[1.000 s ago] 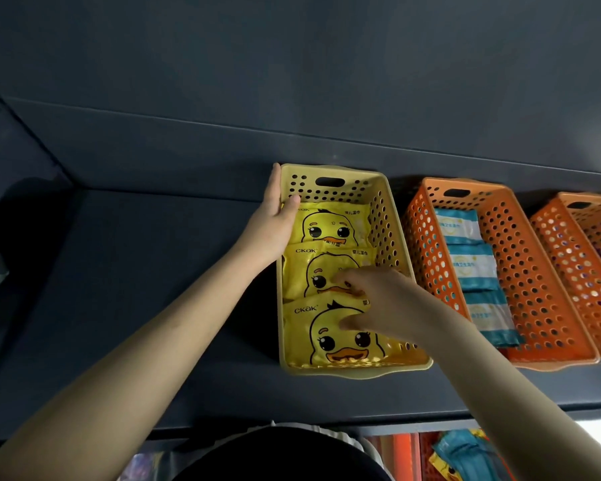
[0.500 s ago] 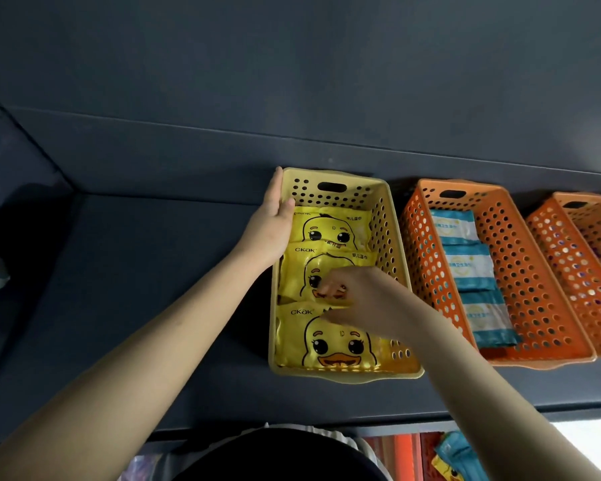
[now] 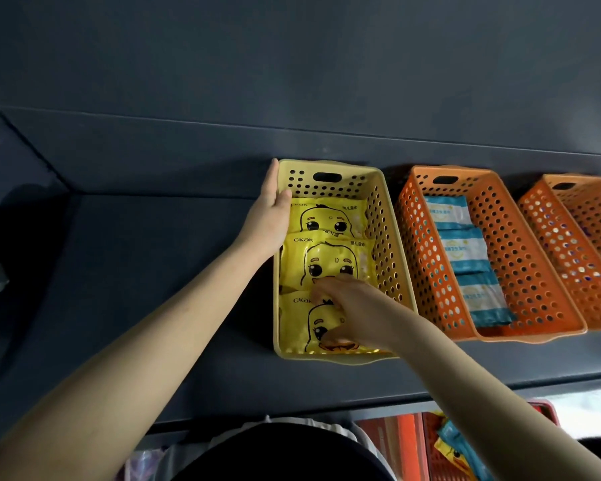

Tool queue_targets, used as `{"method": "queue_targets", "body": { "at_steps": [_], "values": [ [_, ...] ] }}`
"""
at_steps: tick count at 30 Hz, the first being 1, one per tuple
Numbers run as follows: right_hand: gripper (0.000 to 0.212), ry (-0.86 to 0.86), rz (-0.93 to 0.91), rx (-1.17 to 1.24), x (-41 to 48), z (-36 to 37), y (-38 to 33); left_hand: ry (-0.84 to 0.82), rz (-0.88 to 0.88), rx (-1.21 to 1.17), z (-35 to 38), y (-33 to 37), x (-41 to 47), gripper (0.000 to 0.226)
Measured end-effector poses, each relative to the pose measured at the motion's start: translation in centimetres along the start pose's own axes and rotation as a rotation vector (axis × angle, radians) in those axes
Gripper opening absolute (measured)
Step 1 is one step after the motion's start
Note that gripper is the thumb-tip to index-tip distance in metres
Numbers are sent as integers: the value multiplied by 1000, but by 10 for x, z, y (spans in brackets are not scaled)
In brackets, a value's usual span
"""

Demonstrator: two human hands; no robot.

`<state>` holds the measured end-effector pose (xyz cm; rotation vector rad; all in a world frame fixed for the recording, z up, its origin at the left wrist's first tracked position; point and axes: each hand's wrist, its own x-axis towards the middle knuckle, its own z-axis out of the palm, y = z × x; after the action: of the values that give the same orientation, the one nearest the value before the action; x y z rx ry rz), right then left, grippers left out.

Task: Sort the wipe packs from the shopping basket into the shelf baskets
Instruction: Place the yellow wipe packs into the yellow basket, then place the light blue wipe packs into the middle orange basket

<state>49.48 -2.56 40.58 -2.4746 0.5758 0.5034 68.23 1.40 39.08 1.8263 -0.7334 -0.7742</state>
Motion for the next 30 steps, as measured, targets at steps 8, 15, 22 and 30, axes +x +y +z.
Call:
{"method": "queue_targets", "body": {
  "at_steps": [8, 15, 22, 30],
  "values": [
    [56, 229, 116, 186, 33, -33, 3, 1, -21, -73, 0, -3, 4, 53],
    [57, 147, 237, 206, 59, -17, 12, 6, 30, -177, 7, -17, 14, 54],
    [50, 228, 186, 289, 22, -46, 5, -43, 32, 184, -5, -5, 8, 60],
    [45, 750, 285, 272, -133, -54, 18, 140, 473, 599, 17, 55, -58, 44]
  ]
}}
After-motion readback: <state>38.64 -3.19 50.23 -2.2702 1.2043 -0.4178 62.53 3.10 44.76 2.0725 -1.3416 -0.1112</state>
